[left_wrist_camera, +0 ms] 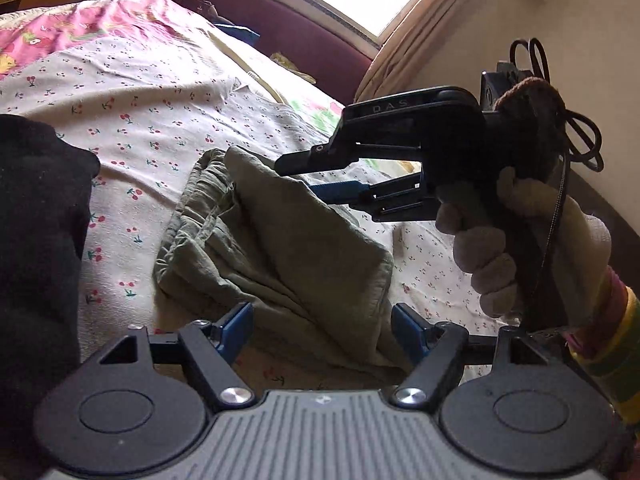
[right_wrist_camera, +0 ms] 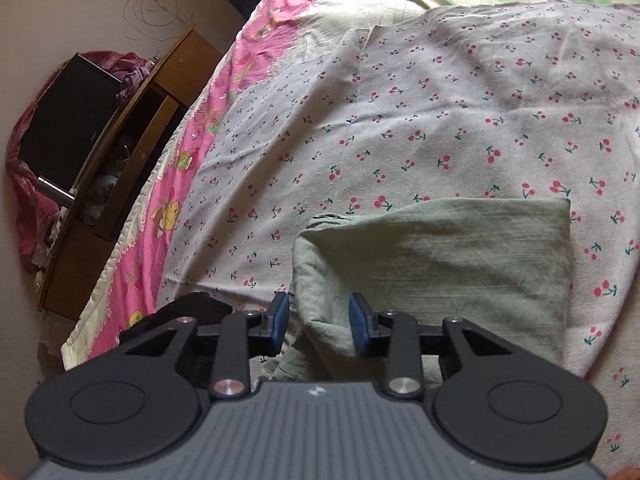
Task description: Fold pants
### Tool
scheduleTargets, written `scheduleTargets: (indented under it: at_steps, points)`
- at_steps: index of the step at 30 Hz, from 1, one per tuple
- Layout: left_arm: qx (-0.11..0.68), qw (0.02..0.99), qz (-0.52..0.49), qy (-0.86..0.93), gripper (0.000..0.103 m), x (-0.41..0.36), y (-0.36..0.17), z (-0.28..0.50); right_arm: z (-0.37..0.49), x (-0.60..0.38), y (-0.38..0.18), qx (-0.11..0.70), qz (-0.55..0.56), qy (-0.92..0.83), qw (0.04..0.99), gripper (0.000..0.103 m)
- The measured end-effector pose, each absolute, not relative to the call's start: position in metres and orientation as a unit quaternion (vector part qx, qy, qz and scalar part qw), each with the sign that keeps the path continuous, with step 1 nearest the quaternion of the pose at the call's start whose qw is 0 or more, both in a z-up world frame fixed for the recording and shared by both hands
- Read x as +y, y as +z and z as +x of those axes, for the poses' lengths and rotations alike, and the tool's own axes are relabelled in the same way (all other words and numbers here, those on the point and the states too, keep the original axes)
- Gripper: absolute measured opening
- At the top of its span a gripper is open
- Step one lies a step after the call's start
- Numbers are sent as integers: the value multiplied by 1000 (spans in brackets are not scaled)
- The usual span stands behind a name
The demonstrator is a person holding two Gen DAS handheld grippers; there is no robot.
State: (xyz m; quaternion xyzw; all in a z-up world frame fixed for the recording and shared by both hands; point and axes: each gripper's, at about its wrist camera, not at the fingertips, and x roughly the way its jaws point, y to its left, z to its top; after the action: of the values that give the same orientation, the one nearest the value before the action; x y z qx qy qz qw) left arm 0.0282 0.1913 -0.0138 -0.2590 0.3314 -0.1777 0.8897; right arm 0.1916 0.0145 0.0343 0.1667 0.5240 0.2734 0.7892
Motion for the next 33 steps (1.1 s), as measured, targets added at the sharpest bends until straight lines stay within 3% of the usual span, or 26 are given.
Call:
scheduleTargets:
  at_steps: [9,15,21,28,33]
  points:
    - [301,930,-117,-175,87,128,0,31,202,56,31,599,-74,272,749,38]
    - [295,932,-134,-161,87,143,3,29,190,53,46,641,-44,304,703,40]
    - [310,927,-157,-142,88,153,0,21,178,74,50,659,54,345,666,40]
    - [335,913,-200,-115,88,160,-8,31,186,90,61,592,-70,303,743,40]
    - [340,915,-190,-109,85,154,-13,34,205,110,47,586,-76,285,755,39]
